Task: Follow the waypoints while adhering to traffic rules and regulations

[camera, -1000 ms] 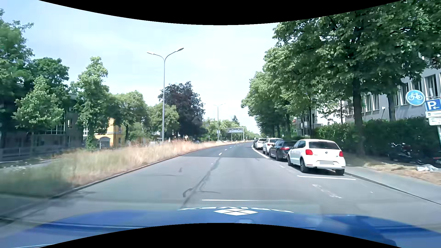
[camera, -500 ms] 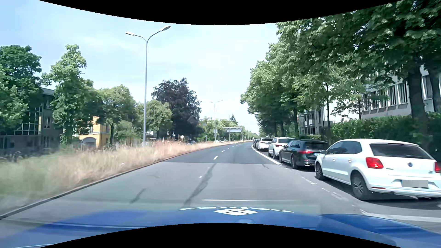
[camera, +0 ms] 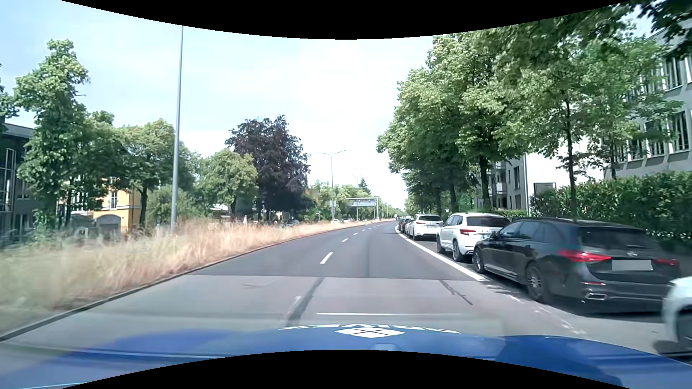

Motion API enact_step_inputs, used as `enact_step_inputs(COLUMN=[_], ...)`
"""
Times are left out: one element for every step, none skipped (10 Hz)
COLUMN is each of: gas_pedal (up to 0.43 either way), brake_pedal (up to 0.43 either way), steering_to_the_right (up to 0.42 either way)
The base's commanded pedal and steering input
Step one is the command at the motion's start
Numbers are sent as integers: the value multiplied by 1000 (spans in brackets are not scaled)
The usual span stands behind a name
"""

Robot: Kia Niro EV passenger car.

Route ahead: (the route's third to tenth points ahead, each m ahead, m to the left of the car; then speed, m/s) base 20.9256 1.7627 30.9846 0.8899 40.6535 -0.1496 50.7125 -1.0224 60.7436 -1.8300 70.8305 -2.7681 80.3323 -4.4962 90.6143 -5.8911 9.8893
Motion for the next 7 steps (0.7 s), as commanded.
enact_step_inputs(gas_pedal=[378, 370, 350, 339, 339, 331, 331], brake_pedal=[0, 0, 0, 0, 0, 0, 0], steering_to_the_right=[8, 8, 8, 8, 9, 9, 9])
